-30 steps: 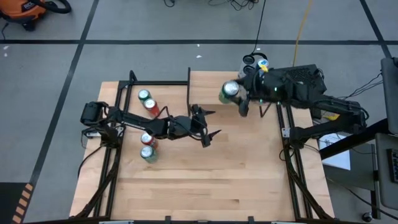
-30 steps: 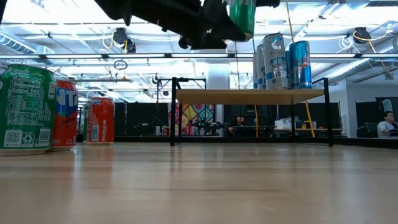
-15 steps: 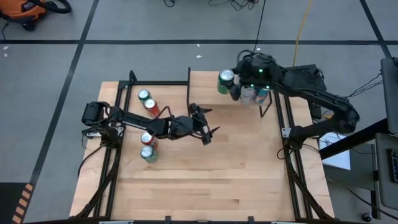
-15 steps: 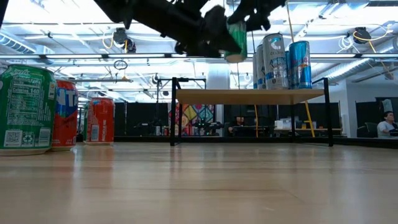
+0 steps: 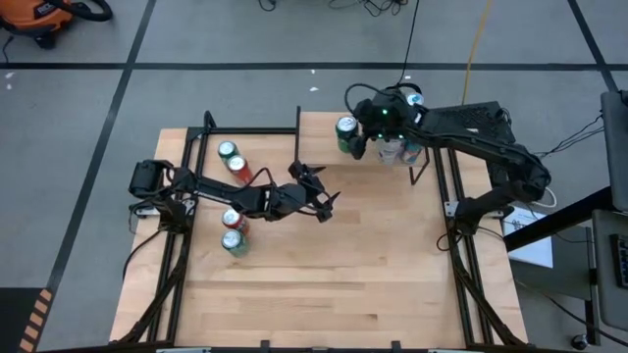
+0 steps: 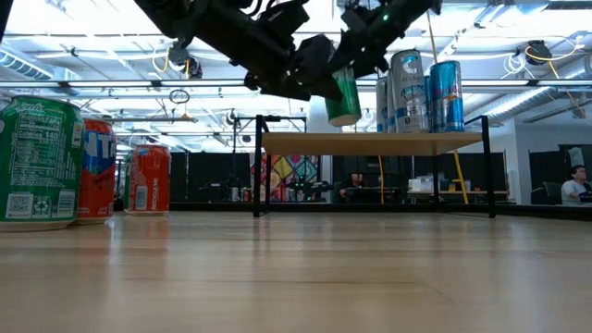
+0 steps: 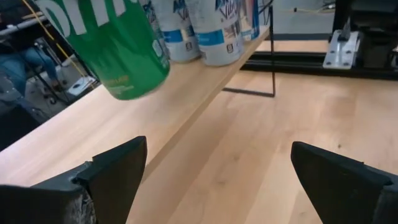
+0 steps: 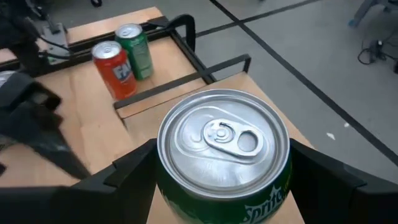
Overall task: Place canned beverage on shelf
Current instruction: Put the bottom green soda can on the shelf
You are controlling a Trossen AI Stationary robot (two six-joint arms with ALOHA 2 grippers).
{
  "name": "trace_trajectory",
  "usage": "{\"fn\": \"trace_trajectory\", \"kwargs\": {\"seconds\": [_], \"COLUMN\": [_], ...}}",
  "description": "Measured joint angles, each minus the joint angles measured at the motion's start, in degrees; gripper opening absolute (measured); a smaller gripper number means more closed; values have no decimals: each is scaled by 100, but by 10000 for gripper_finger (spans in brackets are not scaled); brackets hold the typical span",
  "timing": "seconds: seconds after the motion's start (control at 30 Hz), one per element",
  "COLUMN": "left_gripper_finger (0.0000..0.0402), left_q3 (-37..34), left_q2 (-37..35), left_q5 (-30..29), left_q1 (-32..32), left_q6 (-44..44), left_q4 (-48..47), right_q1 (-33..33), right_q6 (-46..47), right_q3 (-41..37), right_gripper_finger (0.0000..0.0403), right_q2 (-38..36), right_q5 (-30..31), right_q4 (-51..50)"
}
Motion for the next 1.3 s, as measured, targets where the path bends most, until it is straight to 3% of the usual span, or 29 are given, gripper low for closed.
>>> {"fn": "trace_trajectory", "kwargs": {"seconds": [0.3, 0.67, 0.97, 1.13, 1.3], "left_gripper_finger": [398, 398, 398, 398, 376], "left_q3": [-211, -241, -241, -230, -230], "left_q2": [0, 0, -151, -423, -325], "left_q5": [-146, -146, -407, 445, 1190], "left_q1": [0, 0, 121, 670, 1189], "left_q6": [-146, -149, 392, 449, 154], "left_q4": [-11, -4, 51, 357, 614], "right_q1": [-15, -15, 150, 644, 1580], "right_q6": [-53, -156, -364, -440, -408], "right_q3": [-1, 1, 1, 1, 1], "right_gripper_finger": [291, 351, 352, 352, 339], "right_q2": [318, 284, -468, -1268, -1830], "right_q5": [-1, 38, 443, 439, 473], "right_q4": [148, 250, 375, 309, -246]}}
